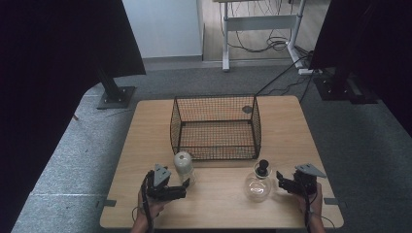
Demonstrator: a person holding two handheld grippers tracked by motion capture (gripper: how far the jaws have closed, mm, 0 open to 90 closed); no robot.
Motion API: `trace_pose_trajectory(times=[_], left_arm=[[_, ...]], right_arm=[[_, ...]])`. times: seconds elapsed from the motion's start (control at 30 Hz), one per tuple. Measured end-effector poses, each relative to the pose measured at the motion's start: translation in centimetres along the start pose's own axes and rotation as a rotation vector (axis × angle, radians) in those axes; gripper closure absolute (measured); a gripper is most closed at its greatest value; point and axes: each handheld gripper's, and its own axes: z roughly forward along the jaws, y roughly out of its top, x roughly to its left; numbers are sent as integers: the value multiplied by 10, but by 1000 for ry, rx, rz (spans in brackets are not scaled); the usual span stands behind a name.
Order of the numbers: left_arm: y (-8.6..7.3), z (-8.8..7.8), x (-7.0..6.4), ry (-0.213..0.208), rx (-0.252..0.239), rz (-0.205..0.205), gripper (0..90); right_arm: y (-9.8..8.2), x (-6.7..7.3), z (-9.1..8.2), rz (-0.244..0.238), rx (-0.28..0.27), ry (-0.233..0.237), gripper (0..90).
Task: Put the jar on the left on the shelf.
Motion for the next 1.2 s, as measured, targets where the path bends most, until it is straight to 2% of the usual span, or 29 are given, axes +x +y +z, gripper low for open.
trace_pose_trajectory(times=[0.53,1.2], left_arm=[[9,14,1,-1,27,-21,65],[25,30,-1,-4,26,-41,109]], right_arm=[[0,1,1,-12,8,-3,113],[0,1,1,-15,10,-1,113]])
